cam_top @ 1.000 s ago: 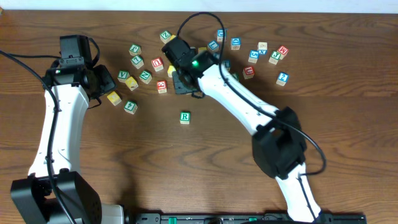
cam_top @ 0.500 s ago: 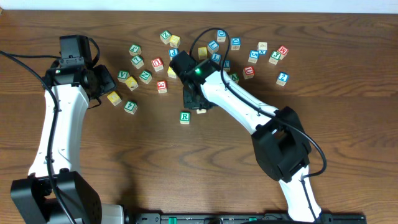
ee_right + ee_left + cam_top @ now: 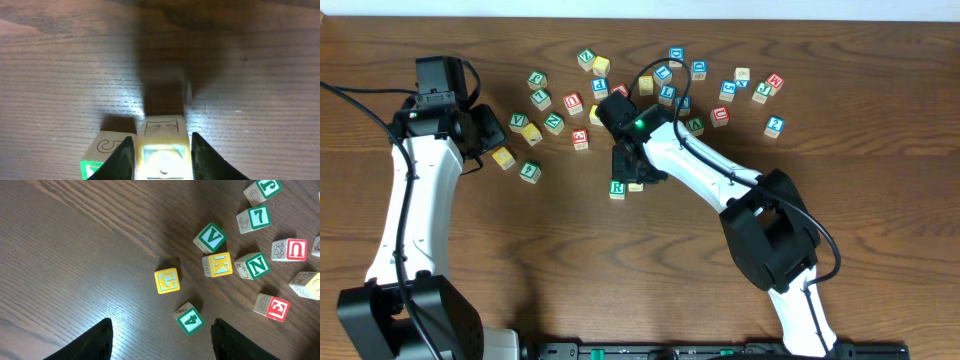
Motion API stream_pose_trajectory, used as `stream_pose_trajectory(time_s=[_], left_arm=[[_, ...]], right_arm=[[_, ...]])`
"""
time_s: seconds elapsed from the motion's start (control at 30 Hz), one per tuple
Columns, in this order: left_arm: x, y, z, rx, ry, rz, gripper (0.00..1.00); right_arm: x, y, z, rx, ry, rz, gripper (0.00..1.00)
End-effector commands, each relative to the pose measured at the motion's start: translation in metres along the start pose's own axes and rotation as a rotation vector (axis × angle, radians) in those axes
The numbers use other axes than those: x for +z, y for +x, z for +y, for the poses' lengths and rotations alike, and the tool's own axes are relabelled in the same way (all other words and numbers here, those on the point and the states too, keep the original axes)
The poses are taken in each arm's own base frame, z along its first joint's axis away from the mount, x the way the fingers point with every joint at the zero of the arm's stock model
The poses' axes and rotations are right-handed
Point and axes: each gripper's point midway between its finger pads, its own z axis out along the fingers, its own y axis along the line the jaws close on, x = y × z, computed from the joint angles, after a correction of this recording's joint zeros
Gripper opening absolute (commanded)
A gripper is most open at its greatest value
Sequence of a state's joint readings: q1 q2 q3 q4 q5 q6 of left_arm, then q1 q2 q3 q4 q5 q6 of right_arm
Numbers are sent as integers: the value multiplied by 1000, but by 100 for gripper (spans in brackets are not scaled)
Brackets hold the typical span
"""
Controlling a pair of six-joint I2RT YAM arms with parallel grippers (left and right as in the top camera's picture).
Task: Spell out ROBOT
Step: 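Place the yellow O block right of the R block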
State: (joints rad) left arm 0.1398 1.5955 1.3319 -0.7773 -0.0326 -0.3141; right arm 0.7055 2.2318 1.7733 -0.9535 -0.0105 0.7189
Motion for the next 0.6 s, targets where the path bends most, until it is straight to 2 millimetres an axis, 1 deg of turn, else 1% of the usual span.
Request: stream_pose_trajectory(time_s=[0.0, 0.13, 0.2, 0.27, 0.4, 0.5, 0.57], left_arm=[[1, 0, 1, -4, -9, 0, 62], [1, 0, 1, -4, -9, 0, 62], [1, 0, 1, -4, -9, 0, 63], [1, 0, 1, -4, -9, 0, 62], [1, 0, 1, -4, -9, -1, 63], [1, -1, 1, -4, -8, -4, 63], [1, -1, 1, -5, -7, -7, 63]], right_arm=[[1, 4, 0, 4, 9, 9, 35], [0, 2, 0, 0, 10, -3, 40], [-7, -6, 3, -35, -2, -21, 43], [-20, -19, 4, -62, -4, -58, 47], [-61, -55, 12, -98, -25, -170, 52], [-87, -84, 30, -108, -95, -282, 57], [-96, -98, 43, -106, -146, -346, 59]])
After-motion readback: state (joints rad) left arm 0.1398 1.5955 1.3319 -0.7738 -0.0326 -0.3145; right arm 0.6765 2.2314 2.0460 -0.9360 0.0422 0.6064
